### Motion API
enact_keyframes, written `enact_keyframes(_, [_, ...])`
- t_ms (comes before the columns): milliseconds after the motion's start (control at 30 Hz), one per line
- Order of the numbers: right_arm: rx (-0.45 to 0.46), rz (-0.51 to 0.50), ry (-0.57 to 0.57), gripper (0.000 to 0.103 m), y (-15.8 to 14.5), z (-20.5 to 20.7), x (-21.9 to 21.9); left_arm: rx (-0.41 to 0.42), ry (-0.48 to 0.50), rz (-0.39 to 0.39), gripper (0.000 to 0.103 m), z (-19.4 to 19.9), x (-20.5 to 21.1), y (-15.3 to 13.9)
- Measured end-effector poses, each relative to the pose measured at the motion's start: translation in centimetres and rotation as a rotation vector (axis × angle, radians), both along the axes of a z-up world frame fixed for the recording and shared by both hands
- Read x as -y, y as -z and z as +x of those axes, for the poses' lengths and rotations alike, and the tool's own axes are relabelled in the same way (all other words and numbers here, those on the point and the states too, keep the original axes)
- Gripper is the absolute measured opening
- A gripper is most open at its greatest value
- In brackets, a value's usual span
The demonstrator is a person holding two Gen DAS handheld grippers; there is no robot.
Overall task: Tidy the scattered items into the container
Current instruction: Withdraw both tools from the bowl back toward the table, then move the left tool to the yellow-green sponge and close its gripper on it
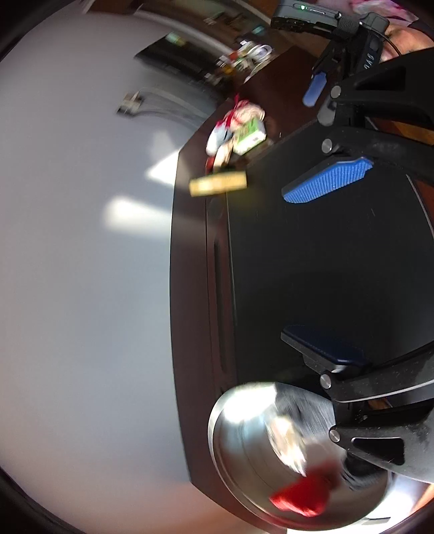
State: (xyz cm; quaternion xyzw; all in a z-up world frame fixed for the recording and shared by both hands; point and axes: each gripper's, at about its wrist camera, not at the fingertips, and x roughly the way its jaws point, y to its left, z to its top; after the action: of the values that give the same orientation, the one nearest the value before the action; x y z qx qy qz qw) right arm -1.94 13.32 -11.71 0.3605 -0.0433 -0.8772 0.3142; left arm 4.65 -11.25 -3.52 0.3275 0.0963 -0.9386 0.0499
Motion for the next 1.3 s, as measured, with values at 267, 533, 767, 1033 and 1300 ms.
enact_keyframes(267, [0.020,-0.009,0.049,0.089,0.8,-0.5,-3.1,0.034,0.098,0.021,0.078,-5.8,-4.3,1.4])
enact_keyframes(533, [0.021,-0.015,0.117,0.089,0.8,-0.9,-6.5,0.060,0.173,-0.002,0.078,-11.2,-7.3,1.9])
enact_keyframes(767, [0.050,-0.007,0.145,0.089,1.3,-1.2,-8.0,0.069,0.187,-0.034,0.078,-15.5,-8.2,2.9])
enact_keyframes(1033, [0.042,0.028,0.187,0.094,0.9,-1.7,-9.7,0.099,0.188,-0.030,0.078,-19.2,-8.7,4.4])
enact_keyframes(1300, [0.047,0.073,0.199,0.094,0.8,-2.0,-10.3,0.095,0.140,0.037,0.078,-22.3,-6.9,5.5])
